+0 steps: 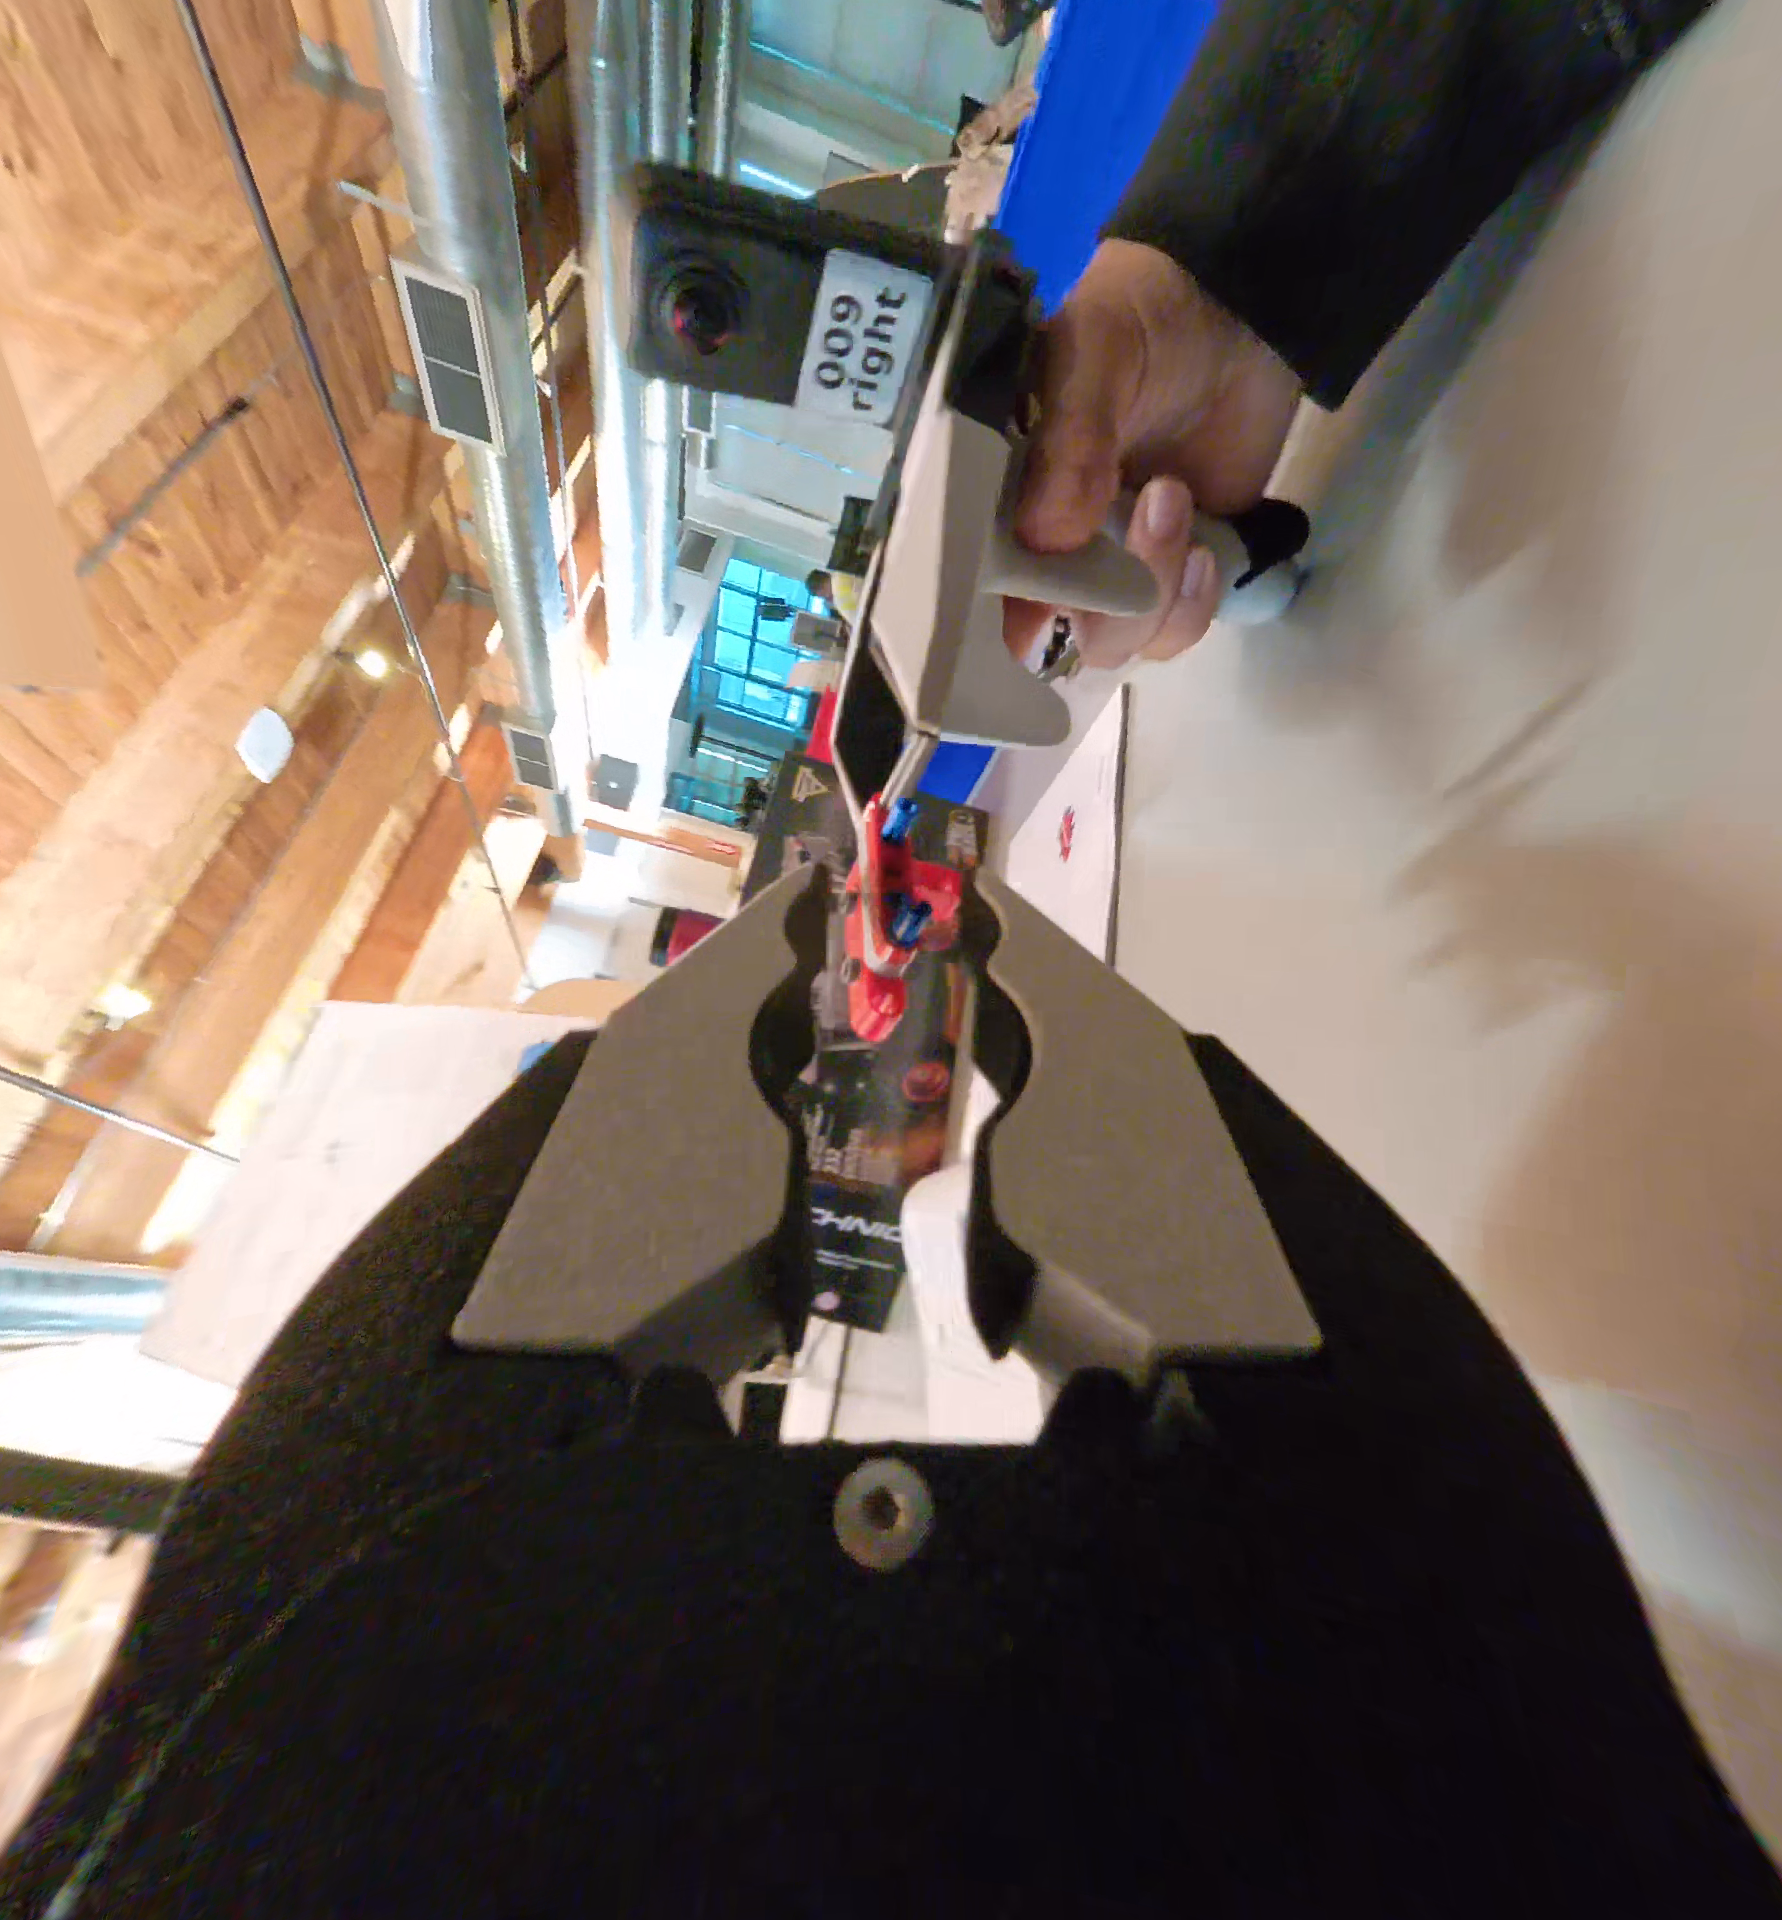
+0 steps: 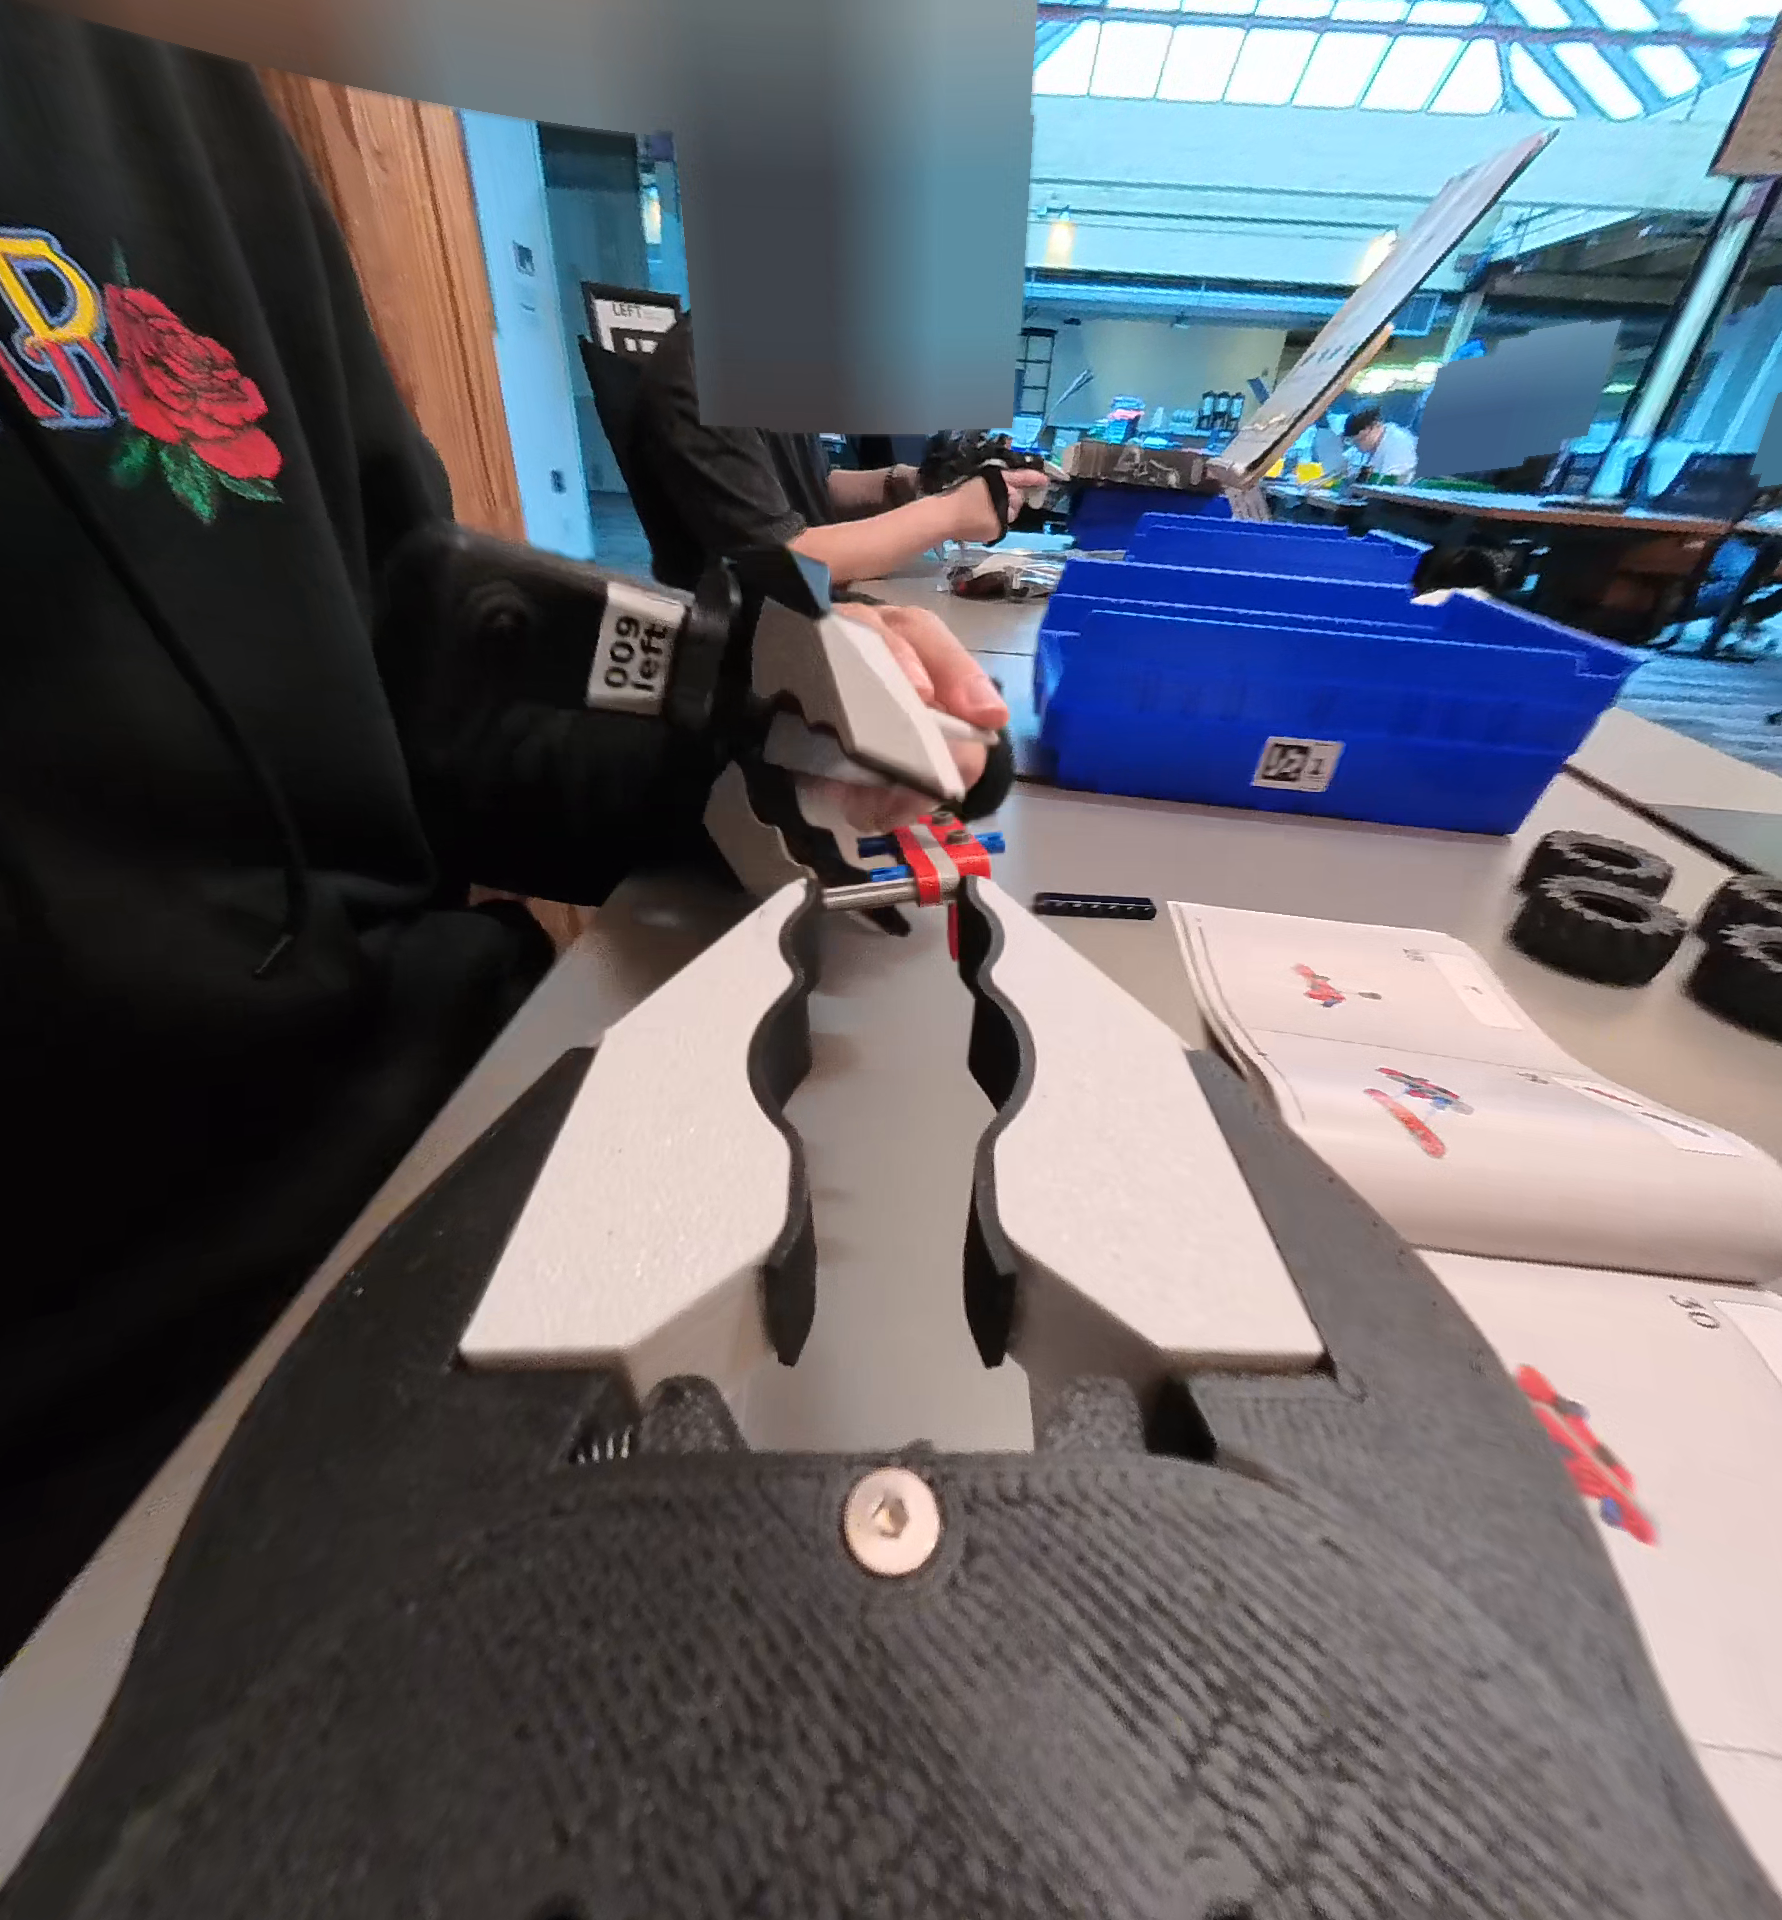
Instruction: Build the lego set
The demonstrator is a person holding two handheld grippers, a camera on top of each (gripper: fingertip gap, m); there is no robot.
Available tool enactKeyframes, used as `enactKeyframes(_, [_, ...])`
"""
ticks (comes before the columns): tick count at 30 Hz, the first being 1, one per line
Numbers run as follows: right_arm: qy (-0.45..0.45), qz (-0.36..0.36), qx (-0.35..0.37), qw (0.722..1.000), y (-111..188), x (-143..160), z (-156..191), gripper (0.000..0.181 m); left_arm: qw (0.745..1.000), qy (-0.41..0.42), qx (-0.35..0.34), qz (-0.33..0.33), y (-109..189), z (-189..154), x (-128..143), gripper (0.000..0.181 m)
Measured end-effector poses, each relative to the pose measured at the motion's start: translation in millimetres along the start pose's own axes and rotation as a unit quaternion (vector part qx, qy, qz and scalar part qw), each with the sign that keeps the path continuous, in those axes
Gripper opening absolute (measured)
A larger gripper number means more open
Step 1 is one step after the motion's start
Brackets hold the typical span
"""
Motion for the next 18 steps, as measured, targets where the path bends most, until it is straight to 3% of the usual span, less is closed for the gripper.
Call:
enactKeyframes(4, [0.04, -0.007, 0.05, 0.998, 2.9, -1.5, -6.0, 0.024, 0.981, 0.187, 0.026, -0.038, 3.7, 22.7, 6.4, 0.037])
enactKeyframes(8, [0.078, -0.03, 0.091, 0.992, 4.4, -13.1, -8.4, 0.023, 0.887, 0.43, 0.14, -0.089, 2.9, 36.3, 16.9, 0.04])
enactKeyframes(10, [0.103, -0.03, 0.116, 0.987, 4.1, -16.9, -9.8, 0.023, 0.86, 0.467, 0.187, -0.087, 0.0, 28.8, 21.1, 0.044])
enactKeyframes(12, [0.121, -0.021, 0.125, 0.985, 1.0, -18.6, -8.4, 0.023, 0.851, 0.474, 0.206, -0.097, -0.3, 25.0, 17.1, 0.045])
enactKeyframes(18, [0.161, 0.012, 0.124, 0.979, -11.9, -22.2, 0.1, 0.024, 0.86, 0.459, 0.201, -0.096, -2.0, 19.5, 12.8, 0.028])
Point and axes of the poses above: each gripper's, where its closed fingertips meet, y back along the fingers, x out of its underside, z = x × y across the jaws, the point moved 2 cm from there along y, back along the fingers, and after that the axes turned 13 degrees about z, right-handed, at the moved point
